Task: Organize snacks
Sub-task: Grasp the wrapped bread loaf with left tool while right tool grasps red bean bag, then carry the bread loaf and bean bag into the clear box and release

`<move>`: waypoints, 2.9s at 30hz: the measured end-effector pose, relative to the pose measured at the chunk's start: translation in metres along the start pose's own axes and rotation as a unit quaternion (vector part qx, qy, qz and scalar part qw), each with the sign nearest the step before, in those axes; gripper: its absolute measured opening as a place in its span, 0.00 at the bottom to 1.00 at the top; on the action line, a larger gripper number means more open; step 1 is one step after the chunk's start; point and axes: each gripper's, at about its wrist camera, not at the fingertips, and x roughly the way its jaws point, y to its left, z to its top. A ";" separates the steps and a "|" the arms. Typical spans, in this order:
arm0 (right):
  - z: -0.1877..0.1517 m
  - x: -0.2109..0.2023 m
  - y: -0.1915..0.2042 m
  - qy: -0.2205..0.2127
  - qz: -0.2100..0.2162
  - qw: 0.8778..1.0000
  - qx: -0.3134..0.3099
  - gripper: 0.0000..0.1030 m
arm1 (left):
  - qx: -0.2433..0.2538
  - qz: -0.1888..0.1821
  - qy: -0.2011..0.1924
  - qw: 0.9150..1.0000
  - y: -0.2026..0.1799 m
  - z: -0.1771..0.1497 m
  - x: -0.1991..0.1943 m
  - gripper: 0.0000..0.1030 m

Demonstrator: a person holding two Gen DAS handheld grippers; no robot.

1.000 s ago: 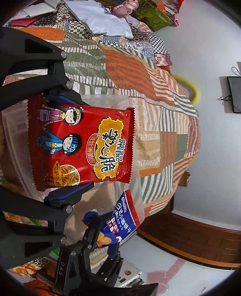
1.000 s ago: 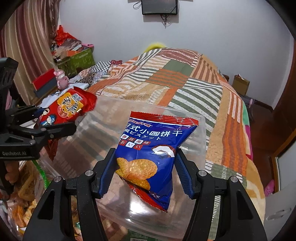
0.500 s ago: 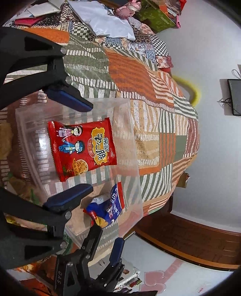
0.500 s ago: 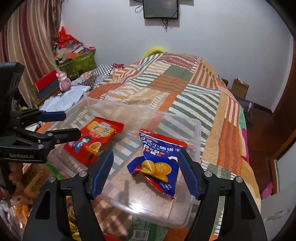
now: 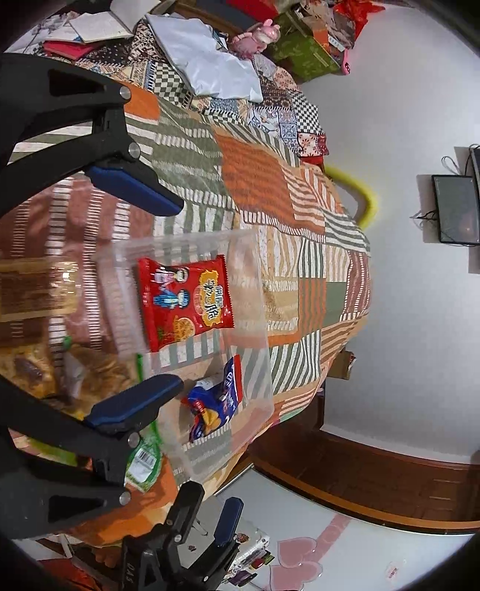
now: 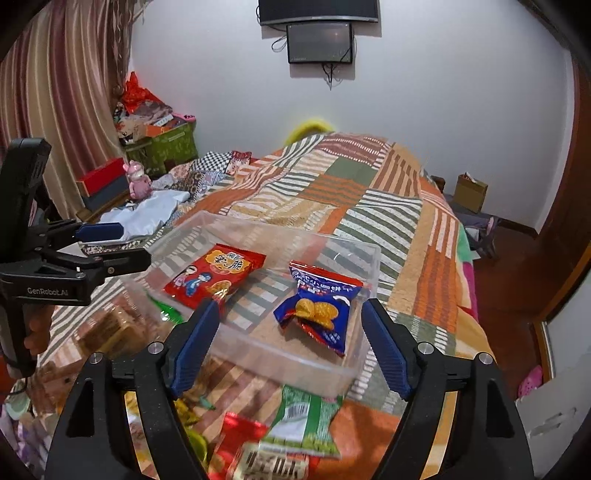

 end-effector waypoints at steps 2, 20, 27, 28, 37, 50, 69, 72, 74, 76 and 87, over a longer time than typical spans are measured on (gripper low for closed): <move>-0.005 -0.005 0.000 -0.001 0.002 1.000 0.004 0.76 | 0.002 0.004 -0.004 1.000 0.000 -0.008 -0.011 0.87; -0.077 -0.002 0.003 0.073 0.005 0.997 0.030 0.77 | -0.009 0.013 0.042 0.999 0.004 -0.087 -0.012 0.89; -0.092 0.003 0.008 0.092 0.007 0.995 0.025 0.77 | -0.009 0.011 0.060 0.998 0.005 -0.103 -0.002 0.78; -0.092 0.003 0.007 0.093 0.008 0.995 0.026 0.77 | -0.009 0.011 0.062 0.998 0.005 -0.104 0.000 0.78; -0.101 0.008 0.009 0.110 0.010 0.994 0.017 0.76 | -0.022 -0.005 0.077 0.997 0.010 -0.111 0.012 0.44; -0.101 -0.004 0.014 0.095 0.009 0.995 0.002 0.62 | -0.029 -0.001 0.056 0.998 0.015 -0.114 -0.005 0.37; -0.072 -0.048 0.021 0.020 0.028 0.999 0.007 0.60 | -0.019 0.011 -0.012 1.000 0.007 -0.099 -0.064 0.36; -0.064 -0.051 0.021 0.006 0.027 1.000 0.006 0.60 | -0.018 0.007 -0.029 0.999 0.006 -0.090 -0.076 0.36; -0.057 -0.052 0.020 -0.003 0.027 1.000 0.007 0.60 | -0.015 0.004 -0.042 0.999 0.005 -0.082 -0.082 0.36; -0.052 -0.054 0.018 -0.012 0.027 1.000 0.009 0.60 | -0.013 0.002 -0.051 0.999 0.004 -0.076 -0.086 0.36; -0.017 -0.035 0.012 -0.040 0.031 0.999 0.015 0.60 | -0.011 -0.020 -0.074 0.997 0.000 -0.033 -0.074 0.36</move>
